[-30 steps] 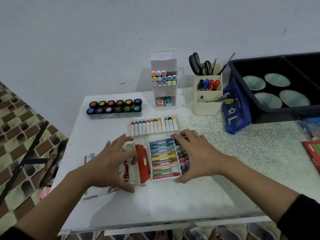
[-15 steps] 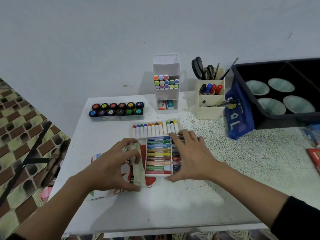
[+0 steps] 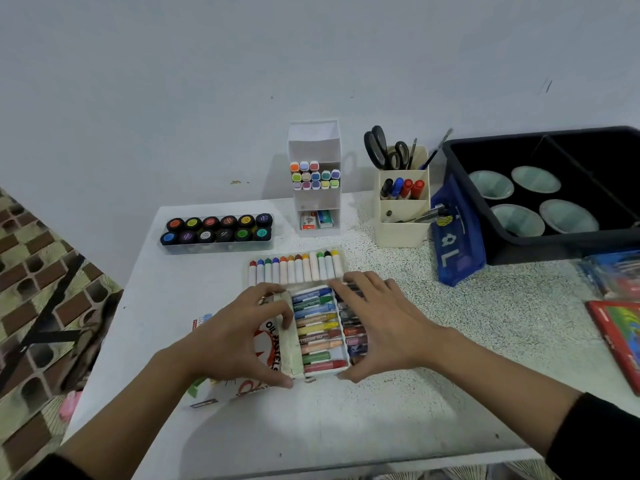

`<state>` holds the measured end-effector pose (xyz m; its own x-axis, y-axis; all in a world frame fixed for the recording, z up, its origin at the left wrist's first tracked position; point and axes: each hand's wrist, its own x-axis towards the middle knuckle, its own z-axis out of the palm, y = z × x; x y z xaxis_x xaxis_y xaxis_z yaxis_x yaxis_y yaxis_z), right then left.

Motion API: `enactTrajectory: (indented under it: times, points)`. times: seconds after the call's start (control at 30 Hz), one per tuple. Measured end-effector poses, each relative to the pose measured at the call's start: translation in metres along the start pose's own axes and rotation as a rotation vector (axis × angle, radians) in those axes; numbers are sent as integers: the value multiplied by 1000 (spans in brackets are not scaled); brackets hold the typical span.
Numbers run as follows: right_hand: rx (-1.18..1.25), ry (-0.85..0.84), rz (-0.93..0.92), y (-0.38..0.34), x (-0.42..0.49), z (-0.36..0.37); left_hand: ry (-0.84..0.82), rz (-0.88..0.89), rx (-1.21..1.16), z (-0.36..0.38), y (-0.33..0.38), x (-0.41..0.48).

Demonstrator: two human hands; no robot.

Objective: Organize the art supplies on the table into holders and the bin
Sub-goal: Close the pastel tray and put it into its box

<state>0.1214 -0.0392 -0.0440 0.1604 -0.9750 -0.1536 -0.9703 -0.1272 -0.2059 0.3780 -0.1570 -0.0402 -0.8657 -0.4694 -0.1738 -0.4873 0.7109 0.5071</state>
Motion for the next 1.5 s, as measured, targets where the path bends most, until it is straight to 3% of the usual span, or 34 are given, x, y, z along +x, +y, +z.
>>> enactTrajectory:
  times: [0.27,0.5,0.77,0.9,0.97,1.13,1.5]
  points:
    - [2,-47,37,9,2,2,-16,14,9,4,5,11]
    - [-91,-101,-51,13,5,5,-79,70,-5,17,9,21]
    - [-71,-65,53,7,-2,6,49,87,-11,27,7,26]
    - [-26,-41,-31,-2,3,9,66,139,-27,30,17,36]
    - [51,-64,-47,4,-1,6,64,139,-10,30,18,39]
    - [259,-40,110,36,-20,-3,52,115,23,34,15,38]
    - [834,182,167,11,-14,27,128,121,-12,41,31,52]
